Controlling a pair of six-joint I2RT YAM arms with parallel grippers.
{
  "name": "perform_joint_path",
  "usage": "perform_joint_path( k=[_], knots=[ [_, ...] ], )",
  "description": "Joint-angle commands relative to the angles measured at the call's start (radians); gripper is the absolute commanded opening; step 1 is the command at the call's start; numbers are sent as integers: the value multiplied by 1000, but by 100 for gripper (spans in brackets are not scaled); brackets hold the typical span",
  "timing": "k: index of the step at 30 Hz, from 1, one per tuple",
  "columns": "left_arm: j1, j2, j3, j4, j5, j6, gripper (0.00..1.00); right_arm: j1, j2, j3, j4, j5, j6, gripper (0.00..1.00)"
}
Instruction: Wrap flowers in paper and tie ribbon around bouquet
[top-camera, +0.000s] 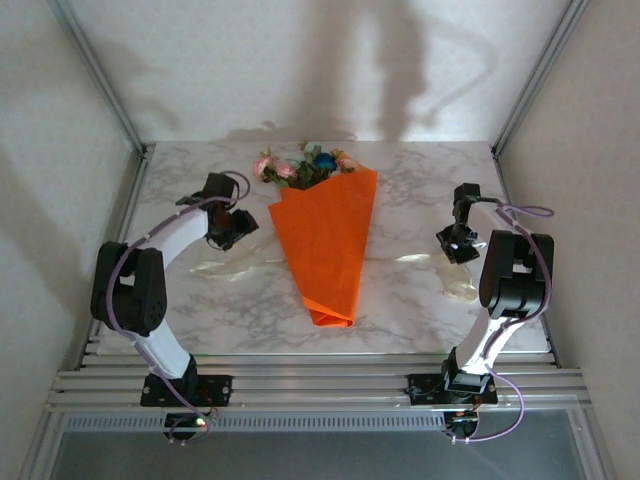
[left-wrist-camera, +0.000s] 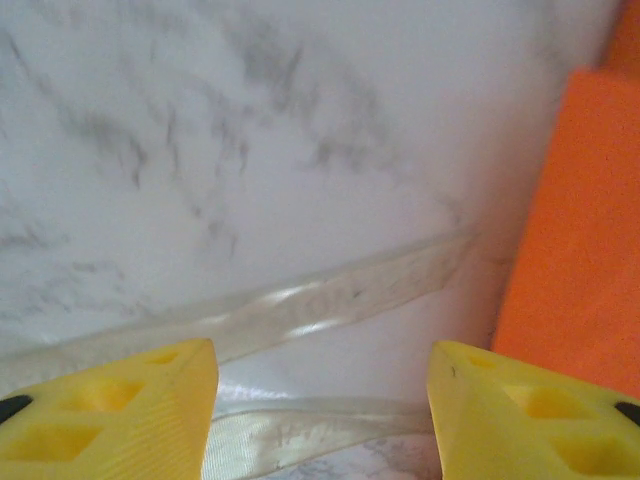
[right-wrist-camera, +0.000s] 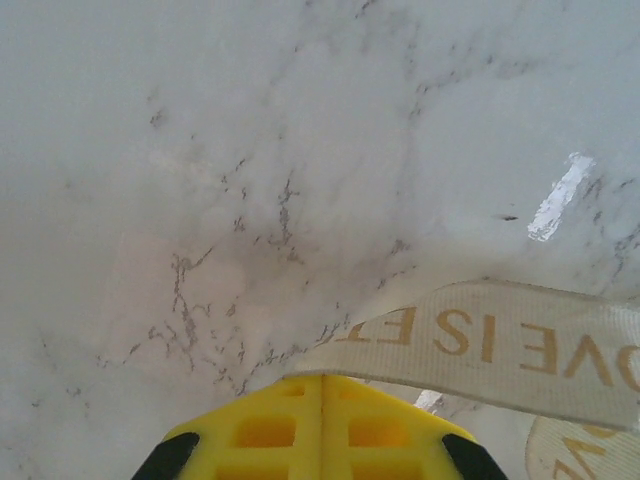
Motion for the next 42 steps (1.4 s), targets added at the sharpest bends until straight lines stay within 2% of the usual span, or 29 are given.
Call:
perform_joint_path(
  k=[1,5,8,15,17,19,22,25,30,32,37,42],
  knots=[
    [-30,73,54,-140,-126,140,60,1,-26,8,-35,45,-28,0],
    [-113,199,130,-202,-243,273,62,4,-34,19,-37,47,-50,0],
    [-142,256,165,-216,-320,304,64,6,-34,38,-48,42,-65,0],
    [-143,310,150,-164,-298,290,65,18,-50,53,-48,36,-77,0],
    [-139,317,120,-144,-298,281,60,21,-53,51,-47,32,-78,0],
    [-124,316,85,-115,-266,274,50,23,-55,51,-47,30,-81,0],
    [-111,313,50,-84,-219,272,30,25,-61,47,-49,31,-84,0],
    [-102,291,27,-64,-209,256,0,27,-67,41,-43,33,-86,0],
    [-50,159,21,-81,-339,195,0,45,-77,52,-39,41,-111,0],
    [-15,103,53,-94,-353,186,0,55,-84,61,-39,48,-127,0],
    [59,58,261,-121,-300,145,0,66,-93,102,-15,48,-165,0],
    [101,155,583,-134,-230,86,0,67,-74,188,-13,40,-207,0]
  ],
)
